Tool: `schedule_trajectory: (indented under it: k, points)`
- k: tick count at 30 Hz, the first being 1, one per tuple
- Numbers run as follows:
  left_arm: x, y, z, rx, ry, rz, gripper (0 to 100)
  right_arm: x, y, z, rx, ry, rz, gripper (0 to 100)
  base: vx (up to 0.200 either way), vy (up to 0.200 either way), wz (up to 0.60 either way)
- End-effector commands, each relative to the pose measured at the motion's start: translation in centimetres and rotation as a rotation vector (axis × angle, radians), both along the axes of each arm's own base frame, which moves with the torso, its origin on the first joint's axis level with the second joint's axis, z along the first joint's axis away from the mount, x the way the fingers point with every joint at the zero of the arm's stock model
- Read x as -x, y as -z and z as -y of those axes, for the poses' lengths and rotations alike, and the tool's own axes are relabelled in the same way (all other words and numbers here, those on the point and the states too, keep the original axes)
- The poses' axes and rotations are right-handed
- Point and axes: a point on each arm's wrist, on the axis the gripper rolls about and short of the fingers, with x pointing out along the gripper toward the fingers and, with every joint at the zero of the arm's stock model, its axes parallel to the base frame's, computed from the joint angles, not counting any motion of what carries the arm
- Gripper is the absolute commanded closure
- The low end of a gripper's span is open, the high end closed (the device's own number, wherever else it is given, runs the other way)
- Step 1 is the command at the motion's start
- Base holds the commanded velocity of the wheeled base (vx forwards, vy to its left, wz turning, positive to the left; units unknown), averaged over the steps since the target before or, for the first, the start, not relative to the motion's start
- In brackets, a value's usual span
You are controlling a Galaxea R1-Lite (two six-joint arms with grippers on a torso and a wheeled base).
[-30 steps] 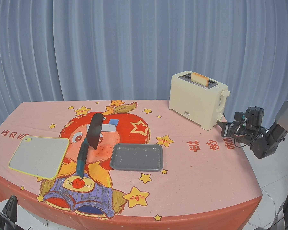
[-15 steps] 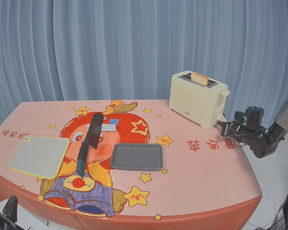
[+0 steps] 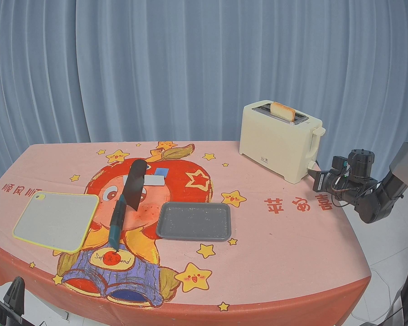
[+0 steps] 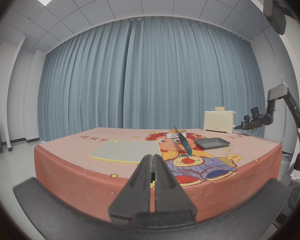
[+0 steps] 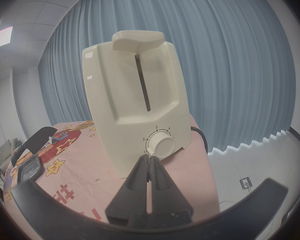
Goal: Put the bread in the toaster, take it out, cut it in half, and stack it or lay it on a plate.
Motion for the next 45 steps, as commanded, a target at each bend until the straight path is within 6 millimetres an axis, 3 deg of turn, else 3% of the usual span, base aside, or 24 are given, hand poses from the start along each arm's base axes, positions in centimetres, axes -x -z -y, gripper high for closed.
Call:
schedule_trajectory:
  k: [1, 12, 24, 28, 34, 41, 45]
  points:
    - [-0.1, 0.5, 0.0, 0.0, -0.001, -0.018, 100, 0.0, -0.2, 0.0, -0.001, -0.002, 0.006, 100, 0.0, 0.0, 0.0]
    - [-0.1, 0.5, 0.0, -0.001, -0.001, -0.018, 100, 0.0, -0.2, -0.3, -0.002, 0.006, 0.069, 100, 0.0, 0.0, 0.0]
    - [-0.1, 0.5, 0.0, 0.0, -0.001, -0.02, 100, 2.8, -1.4, -1.8, -0.001, -0.042, 0.044, 100, 0.0, 0.0, 0.0]
    - [-0.1, 0.5, 0.0, 0.0, -0.001, -0.018, 100, 2.6, -3.0, -0.6, -0.005, -0.011, 0.095, 100, 0.0, 0.0, 0.0]
    - [-0.1, 0.5, 0.0, 0.0, -0.001, -0.02, 100, 3.2, -7.5, 1.5, -0.018, 0.037, 0.226, 100, 0.0, 0.0, 0.0]
    - [-0.1, 0.5, 0.0, 0.0, -0.001, -0.018, 100, 3.9, -11.6, 1.6, -0.05, 0.043, 0.361, 100, 0.0, 0.0, 0.0]
    - [-0.1, 0.5, 0.0, 0.0, -0.001, -0.018, 100, 3.7, -12.5, 1.5, -0.073, 0.039, 0.394, 100, 0.0, 0.0, 0.0]
